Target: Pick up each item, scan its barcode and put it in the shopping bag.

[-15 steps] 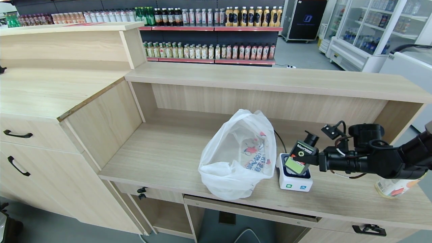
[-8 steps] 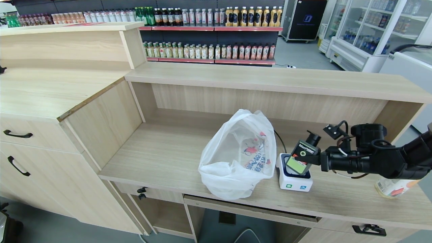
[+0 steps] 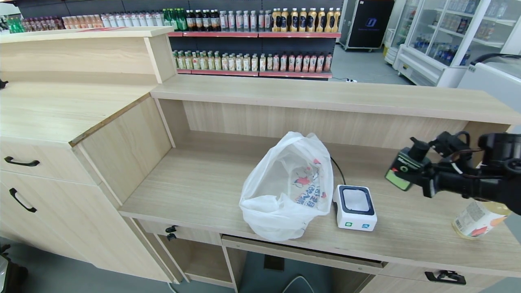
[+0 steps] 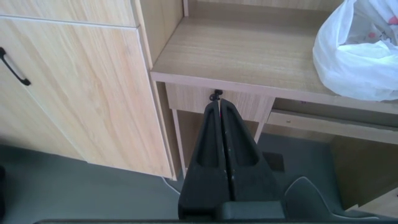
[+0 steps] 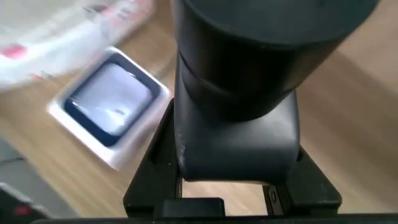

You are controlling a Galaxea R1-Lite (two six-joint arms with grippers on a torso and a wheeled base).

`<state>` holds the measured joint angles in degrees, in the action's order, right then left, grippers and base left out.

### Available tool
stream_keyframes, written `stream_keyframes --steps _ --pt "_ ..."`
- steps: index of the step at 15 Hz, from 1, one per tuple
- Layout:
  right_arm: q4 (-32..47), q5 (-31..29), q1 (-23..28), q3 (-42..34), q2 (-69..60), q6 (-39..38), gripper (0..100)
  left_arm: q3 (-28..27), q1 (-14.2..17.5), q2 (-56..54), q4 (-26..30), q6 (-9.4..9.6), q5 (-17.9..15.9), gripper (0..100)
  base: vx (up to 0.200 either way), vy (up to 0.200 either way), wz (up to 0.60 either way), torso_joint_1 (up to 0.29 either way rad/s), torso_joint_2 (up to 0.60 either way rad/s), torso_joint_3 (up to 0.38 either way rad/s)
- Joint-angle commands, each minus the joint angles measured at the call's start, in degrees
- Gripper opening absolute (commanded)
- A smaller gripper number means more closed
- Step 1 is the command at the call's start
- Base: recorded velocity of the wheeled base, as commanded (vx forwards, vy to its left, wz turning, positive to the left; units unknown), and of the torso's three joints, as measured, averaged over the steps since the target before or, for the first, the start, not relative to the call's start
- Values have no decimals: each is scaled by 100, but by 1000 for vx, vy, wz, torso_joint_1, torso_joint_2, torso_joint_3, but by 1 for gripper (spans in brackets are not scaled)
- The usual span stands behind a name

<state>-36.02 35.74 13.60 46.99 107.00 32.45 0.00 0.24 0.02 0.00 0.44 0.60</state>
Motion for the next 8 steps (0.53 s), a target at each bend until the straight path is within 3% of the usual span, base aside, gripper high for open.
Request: stream_keyframes --steps 1,5,8 --pt "-388 -226 1030 -841 -891 886 0 0 2 -2 0 0 2 0 0 0 0 0 0 0" --pt "-1047 -226 1347 -1166 -1111 859 0 0 2 -2 0 0 2 0 0 0 0 0 0 0" --pt "-1416 -252 1267 -1201 -1137 798 0 0 2 -2 0 0 2 0 0 0 600 2 4 2"
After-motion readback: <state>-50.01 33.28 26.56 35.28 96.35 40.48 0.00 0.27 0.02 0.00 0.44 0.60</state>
